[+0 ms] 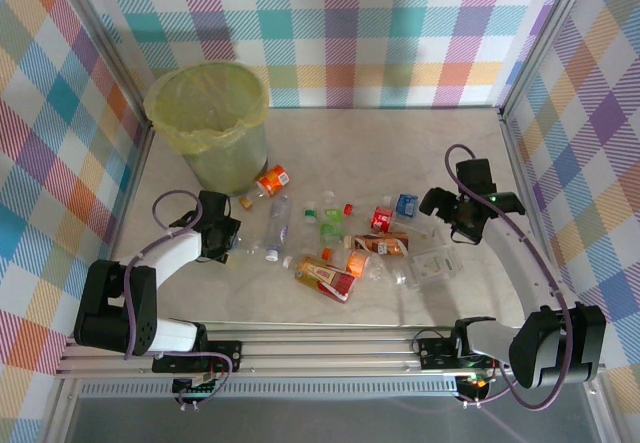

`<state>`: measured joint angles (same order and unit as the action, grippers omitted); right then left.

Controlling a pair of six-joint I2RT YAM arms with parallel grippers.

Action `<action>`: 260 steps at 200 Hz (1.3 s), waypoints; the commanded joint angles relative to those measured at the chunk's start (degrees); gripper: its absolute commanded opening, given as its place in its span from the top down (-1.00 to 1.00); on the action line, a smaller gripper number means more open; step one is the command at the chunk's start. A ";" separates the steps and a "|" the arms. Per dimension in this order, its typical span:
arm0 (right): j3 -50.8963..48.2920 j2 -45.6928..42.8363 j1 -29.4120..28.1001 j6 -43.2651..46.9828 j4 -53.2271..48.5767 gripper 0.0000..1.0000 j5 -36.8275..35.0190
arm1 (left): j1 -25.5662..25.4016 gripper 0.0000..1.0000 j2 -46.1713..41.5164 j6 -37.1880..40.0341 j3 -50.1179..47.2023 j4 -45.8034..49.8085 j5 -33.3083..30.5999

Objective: Put the plastic bottles in the bin

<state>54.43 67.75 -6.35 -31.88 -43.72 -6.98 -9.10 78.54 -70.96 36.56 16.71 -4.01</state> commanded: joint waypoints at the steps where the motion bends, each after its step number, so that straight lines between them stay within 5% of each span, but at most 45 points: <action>1: -0.30 -0.33 0.29 0.40 0.01 -0.99 0.48 | 0.66 -0.14 -1.20 0.90 -0.88 2.70 -2.79; 78: 0.58 -0.42 0.29 0.78 -0.40 -0.99 0.36 | 3.60 -0.04 -18.20 7.88 3.25 15.85 -12.11; 147: 0.59 -0.38 0.31 0.68 0.26 -0.99 0.96 | 5.91 -0.04 -30.25 25.45 18.28 24.34 -22.05; 198: 0.41 -0.33 0.29 0.33 0.94 -0.99 2.04 | 5.94 -0.04 -24.69 41.54 34.58 16.46 -17.82; 260: 0.41 -1.12 0.29 -0.03 0.38 -1.00 3.19 | 5.94 -0.05 -4.28 59.07 56.41 8.72 -4.99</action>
<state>54.41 67.72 -6.35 -31.94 -43.29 -4.99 -3.64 67.64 -22.74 86.19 29.52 -15.99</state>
